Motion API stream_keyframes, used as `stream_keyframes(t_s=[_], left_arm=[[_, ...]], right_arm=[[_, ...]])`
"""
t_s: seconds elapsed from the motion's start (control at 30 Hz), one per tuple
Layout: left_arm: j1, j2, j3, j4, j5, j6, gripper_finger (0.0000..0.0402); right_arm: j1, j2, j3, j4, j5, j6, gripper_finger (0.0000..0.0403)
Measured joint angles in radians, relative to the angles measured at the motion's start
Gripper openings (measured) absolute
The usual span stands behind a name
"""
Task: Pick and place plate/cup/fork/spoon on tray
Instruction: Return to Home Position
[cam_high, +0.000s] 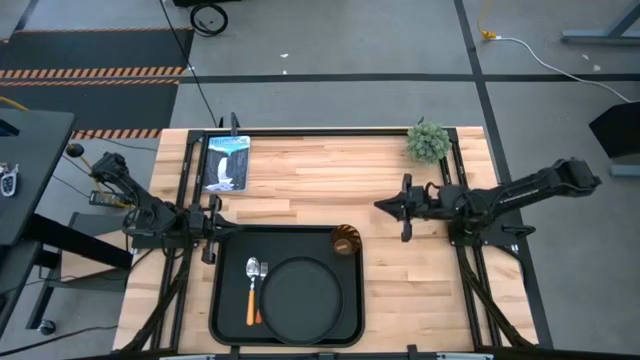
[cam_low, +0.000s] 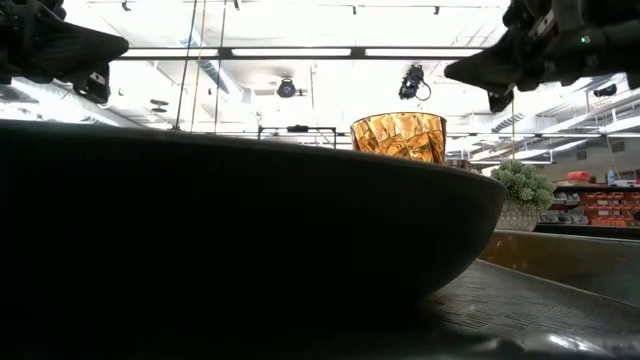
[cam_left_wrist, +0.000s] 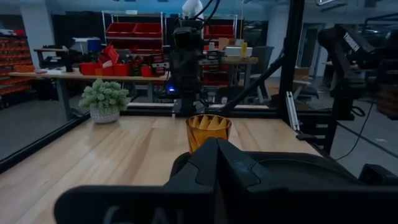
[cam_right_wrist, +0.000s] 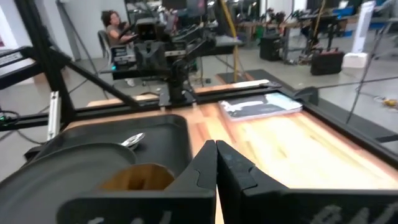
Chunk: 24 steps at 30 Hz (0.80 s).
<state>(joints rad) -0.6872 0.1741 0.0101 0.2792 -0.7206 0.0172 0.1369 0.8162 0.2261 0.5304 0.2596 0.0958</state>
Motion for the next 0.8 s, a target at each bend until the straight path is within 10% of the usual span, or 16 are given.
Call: stream_keyframes(t_s=[0.57, 0.8], left_arm=[[0.17, 0.0, 0.0, 0.042, 0.0, 0.1, 0.0011], [0.351, 0.0, 0.0, 0.04, 0.169, 0.092, 0.0011]], right_arm=[[-0.118, -0.366, -0.206, -0.007, -0.028, -0.029, 0.0004], [-0.231, -0.437, -0.22, -0.03, -0.128, -0.025, 0.0003]])
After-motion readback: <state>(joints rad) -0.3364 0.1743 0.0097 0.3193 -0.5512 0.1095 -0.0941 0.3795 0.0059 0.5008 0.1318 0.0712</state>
